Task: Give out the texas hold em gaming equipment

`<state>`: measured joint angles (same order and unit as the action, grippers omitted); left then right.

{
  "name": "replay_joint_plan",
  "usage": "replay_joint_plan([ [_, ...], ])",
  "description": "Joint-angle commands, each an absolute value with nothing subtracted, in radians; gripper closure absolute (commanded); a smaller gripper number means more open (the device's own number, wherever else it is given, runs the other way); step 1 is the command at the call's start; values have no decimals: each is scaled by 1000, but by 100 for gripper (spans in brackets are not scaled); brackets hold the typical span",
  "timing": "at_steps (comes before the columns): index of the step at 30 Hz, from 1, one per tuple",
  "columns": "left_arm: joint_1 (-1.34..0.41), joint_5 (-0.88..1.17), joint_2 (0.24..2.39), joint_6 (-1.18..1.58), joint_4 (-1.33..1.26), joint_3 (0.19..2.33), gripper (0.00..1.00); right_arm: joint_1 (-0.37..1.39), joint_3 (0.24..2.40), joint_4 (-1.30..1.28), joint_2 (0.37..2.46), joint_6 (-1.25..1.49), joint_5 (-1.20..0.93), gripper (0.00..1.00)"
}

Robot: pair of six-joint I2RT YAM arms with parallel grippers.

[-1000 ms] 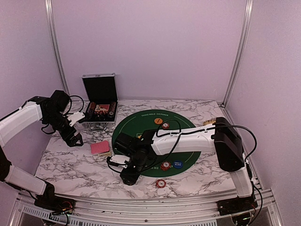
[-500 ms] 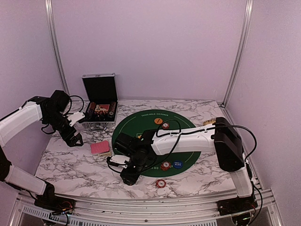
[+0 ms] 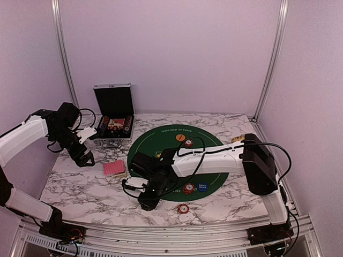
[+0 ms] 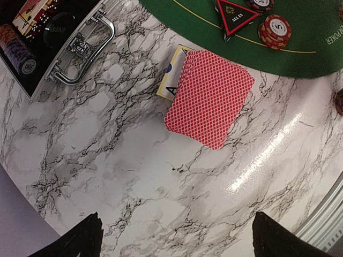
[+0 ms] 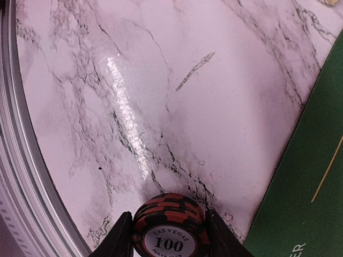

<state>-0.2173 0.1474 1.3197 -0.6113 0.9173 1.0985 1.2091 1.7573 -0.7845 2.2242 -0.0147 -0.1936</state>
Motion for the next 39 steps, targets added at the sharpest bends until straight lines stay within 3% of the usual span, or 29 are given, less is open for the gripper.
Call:
replay_joint_plan([
  [1, -219, 146, 1306, -615, 913, 1123, 1, 1218, 1791, -796, 2223, -20, -195, 65],
  [13, -219, 148, 1305, -615, 913, 1120, 1, 1218, 1831, -828, 2184, -13, -169, 81],
  [24, -219, 148, 1302, -614, 914, 1123, 1, 1192, 1839, -850, 2124, 5, -138, 90],
  [39, -219, 142, 1299, -614, 914, 1124, 1, 834, 1714, -775, 2002, 63, -76, 91],
])
